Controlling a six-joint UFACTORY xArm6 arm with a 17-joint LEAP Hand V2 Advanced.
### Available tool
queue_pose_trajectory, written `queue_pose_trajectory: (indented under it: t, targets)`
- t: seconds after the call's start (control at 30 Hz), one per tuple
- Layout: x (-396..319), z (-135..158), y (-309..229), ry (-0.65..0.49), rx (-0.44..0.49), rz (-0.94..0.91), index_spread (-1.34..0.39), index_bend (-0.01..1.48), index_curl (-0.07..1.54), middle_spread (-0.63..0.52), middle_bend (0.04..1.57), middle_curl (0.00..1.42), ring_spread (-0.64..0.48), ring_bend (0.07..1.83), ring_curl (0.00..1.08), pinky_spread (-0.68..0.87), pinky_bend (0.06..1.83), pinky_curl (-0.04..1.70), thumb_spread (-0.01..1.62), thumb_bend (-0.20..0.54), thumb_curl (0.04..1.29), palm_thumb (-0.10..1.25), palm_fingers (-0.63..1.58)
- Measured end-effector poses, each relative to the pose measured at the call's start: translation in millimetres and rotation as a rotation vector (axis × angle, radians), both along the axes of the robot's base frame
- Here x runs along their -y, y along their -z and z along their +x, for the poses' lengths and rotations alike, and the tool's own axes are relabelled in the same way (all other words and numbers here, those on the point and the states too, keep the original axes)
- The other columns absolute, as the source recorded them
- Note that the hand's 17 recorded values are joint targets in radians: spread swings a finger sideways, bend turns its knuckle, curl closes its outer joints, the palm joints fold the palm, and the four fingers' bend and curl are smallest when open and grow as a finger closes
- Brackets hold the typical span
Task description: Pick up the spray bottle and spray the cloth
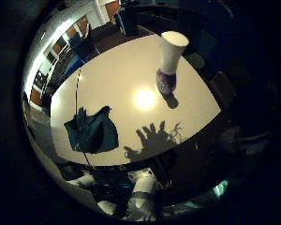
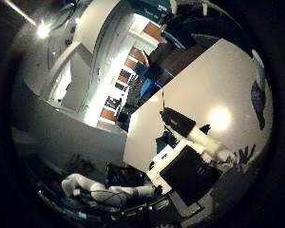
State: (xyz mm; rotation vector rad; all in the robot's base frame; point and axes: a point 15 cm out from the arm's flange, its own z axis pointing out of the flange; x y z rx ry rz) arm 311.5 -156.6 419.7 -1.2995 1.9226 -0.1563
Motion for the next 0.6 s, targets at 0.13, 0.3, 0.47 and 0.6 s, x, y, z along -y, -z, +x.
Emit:
queue_pose_trajectory:
  t: [0.13, 0.3, 0.47, 0.6]
  targets:
    - [20, -5, 1, 0.055, 0.037, 0.038, -0.28, 0.16, 0.32, 0.04, 0.26, 0.39, 0.17, 0.4, 0.24, 0.36, 0.32, 0.27, 0.98, -0.026, 0.42, 0.74, 0.31]
    - [46, -11, 10, 0.122, 0.083, 0.095, -0.25, 0.15, 0.31, 0.07, 0.24, 0.38, 0.19, 0.41, 0.24, 0.37, 0.35, 0.28, 0.98, -0.025, 0.41, 0.75, 0.27]
    - [68, -17, 31, 0.182, 0.148, 0.169, -0.2, 0.14, 0.28, 0.09, 0.26, 0.39, 0.19, 0.44, 0.25, 0.37, 0.38, 0.28, 0.99, -0.024, 0.42, 0.75, 0.24]
    - [81, -29, 62, 0.245, 0.201, 0.24, -0.17, 0.15, 0.28, 0.1, 0.27, 0.39, 0.19, 0.46, 0.26, 0.36, 0.4, 0.29, 0.99, -0.025, 0.42, 0.75, 0.22]
